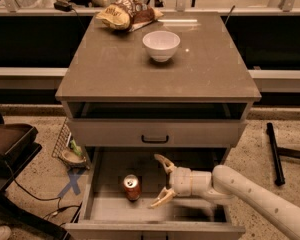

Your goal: Pick coke can from middle drawer and place on counter

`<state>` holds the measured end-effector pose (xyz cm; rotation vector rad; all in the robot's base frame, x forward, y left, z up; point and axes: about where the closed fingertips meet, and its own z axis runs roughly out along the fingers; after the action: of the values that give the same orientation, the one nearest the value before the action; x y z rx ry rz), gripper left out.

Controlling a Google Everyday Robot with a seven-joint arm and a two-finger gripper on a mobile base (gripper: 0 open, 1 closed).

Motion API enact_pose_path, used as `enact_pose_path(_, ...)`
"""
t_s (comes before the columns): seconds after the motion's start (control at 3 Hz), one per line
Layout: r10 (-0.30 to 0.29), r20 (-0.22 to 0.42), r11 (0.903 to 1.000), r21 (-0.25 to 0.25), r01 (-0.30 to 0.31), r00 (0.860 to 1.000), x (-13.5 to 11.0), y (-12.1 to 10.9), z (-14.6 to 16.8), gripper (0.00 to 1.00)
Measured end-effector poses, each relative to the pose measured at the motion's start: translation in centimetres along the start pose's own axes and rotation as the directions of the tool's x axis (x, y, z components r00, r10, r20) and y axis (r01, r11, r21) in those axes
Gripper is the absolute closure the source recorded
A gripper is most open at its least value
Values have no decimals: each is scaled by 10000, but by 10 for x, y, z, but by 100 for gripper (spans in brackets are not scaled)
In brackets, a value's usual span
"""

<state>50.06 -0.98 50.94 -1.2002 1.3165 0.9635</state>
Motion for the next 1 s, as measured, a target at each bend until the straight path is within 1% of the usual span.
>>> enact_pose_path(0.33,-61,-644,10000,-65,57,9979,25,-8,23,0)
enact_pose_path(0.67,20,-855,9999,-159,-33,9963,40,-10,40,0)
enact_pose_path(1.0,257,-692,9972,-683,-305,9973,57,1,76,0)
